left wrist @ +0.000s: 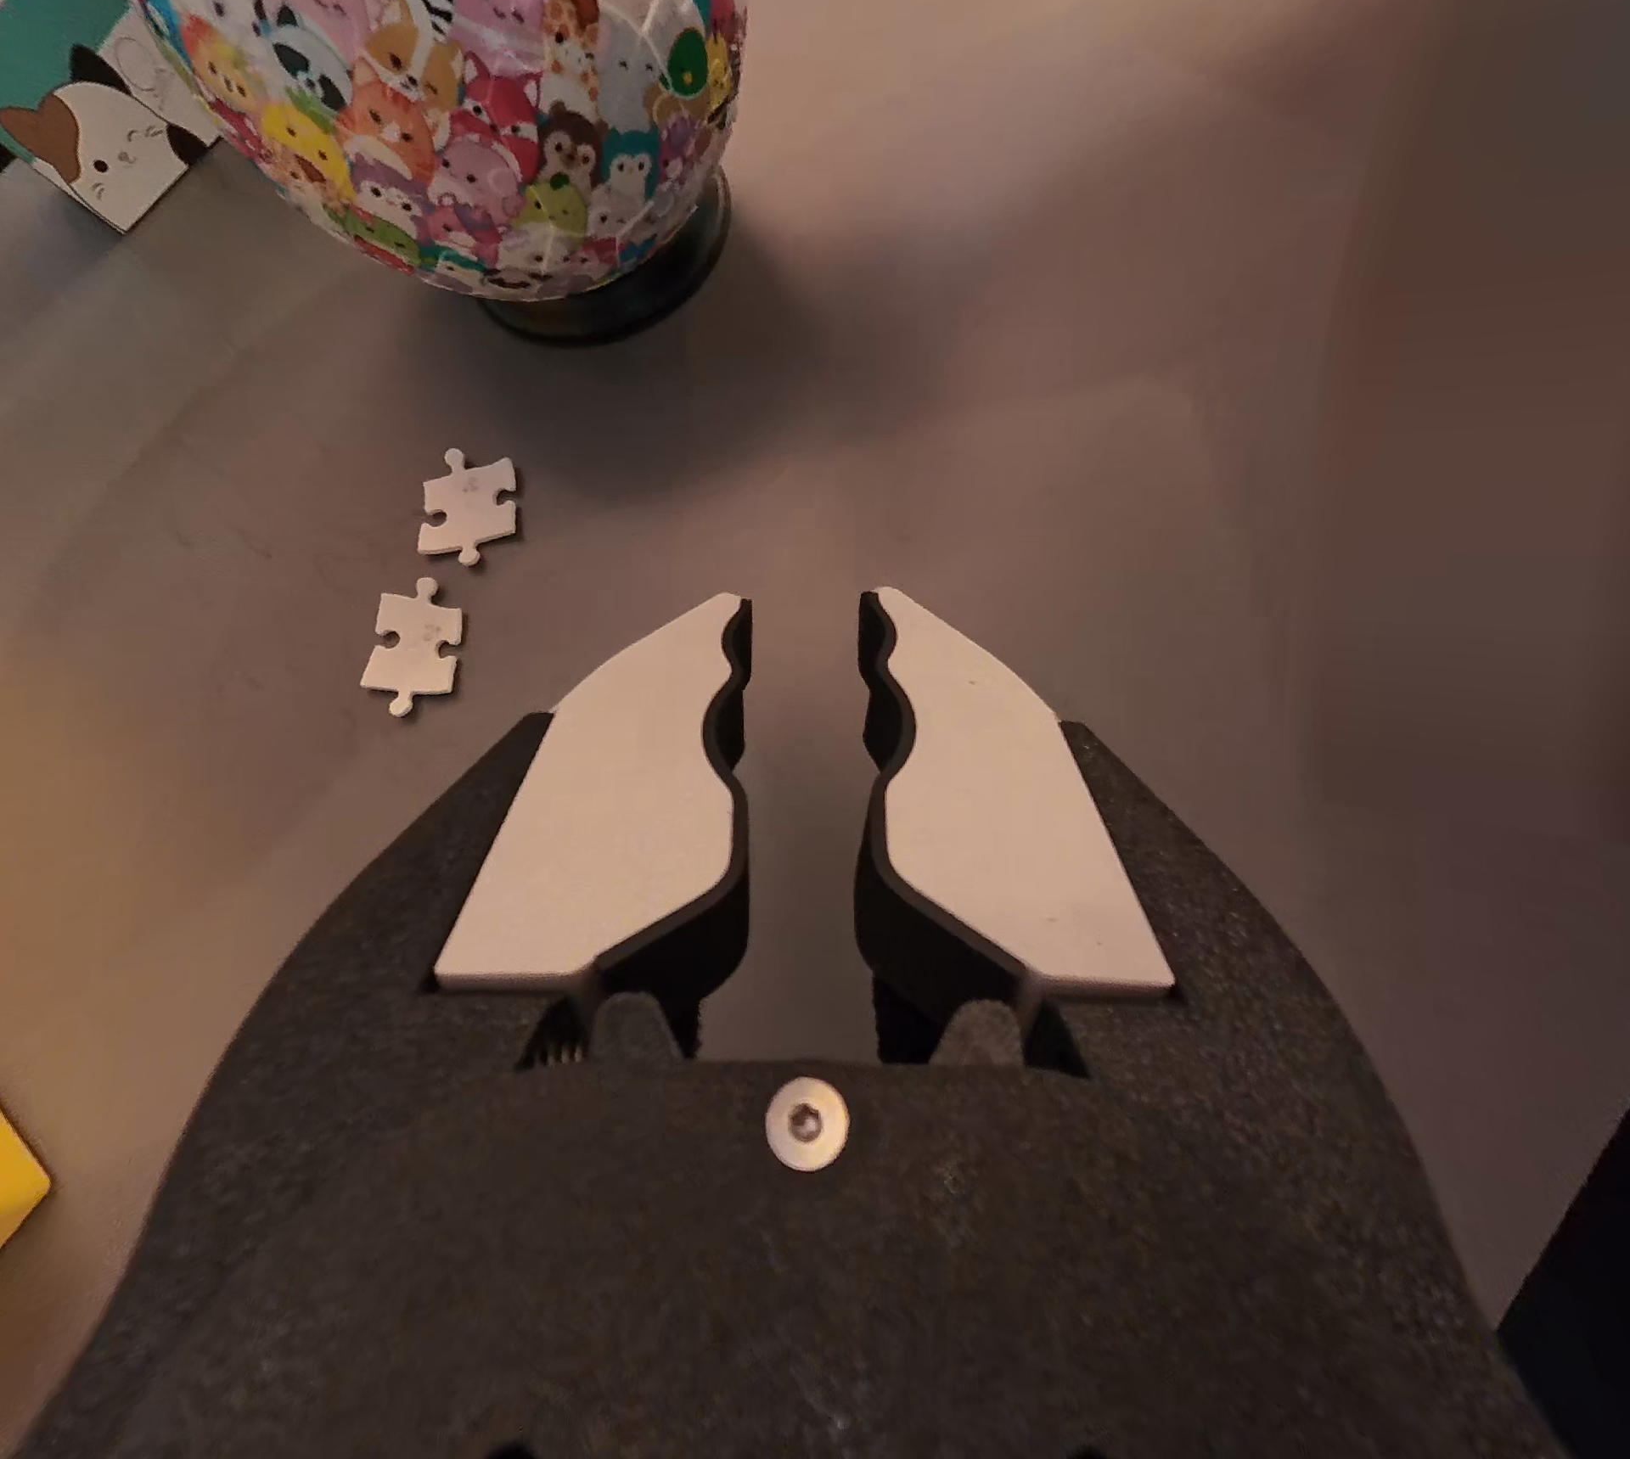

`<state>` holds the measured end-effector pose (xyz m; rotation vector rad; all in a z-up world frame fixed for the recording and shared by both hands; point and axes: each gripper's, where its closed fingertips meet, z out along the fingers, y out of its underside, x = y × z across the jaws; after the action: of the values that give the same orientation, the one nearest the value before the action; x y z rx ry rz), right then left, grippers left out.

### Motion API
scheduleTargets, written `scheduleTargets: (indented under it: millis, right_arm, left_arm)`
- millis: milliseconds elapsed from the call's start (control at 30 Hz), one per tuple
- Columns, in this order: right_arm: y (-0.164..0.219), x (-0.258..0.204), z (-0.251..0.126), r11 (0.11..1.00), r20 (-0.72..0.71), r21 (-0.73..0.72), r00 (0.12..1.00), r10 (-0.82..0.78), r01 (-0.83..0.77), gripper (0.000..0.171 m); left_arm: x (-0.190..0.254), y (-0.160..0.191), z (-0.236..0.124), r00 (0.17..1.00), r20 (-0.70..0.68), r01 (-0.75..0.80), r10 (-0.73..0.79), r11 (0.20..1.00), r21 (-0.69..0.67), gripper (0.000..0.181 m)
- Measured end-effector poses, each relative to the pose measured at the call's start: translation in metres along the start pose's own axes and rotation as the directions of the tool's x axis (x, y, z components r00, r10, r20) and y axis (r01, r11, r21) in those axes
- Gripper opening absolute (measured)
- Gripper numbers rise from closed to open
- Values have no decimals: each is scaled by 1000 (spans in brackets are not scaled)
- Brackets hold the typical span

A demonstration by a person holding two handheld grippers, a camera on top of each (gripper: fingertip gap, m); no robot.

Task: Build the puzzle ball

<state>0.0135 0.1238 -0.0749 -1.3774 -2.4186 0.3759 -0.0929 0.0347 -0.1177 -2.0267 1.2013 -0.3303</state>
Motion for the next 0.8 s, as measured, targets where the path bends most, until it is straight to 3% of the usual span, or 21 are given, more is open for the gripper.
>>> scheduleTargets:
  millis: [300, 800]
  right_arm:
    - [9, -7, 15, 994, 136, -107, 990, 23, -8, 12]
    - [9, -11, 19, 988, 180, -147, 982, 63, -37, 4]
  left_arm:
    - [0, 5, 2, 1000, -2, -3, 3, 1000, -19, 23]
    - [1, 6, 0, 1000, 3, -8, 8, 1000, -19, 23]
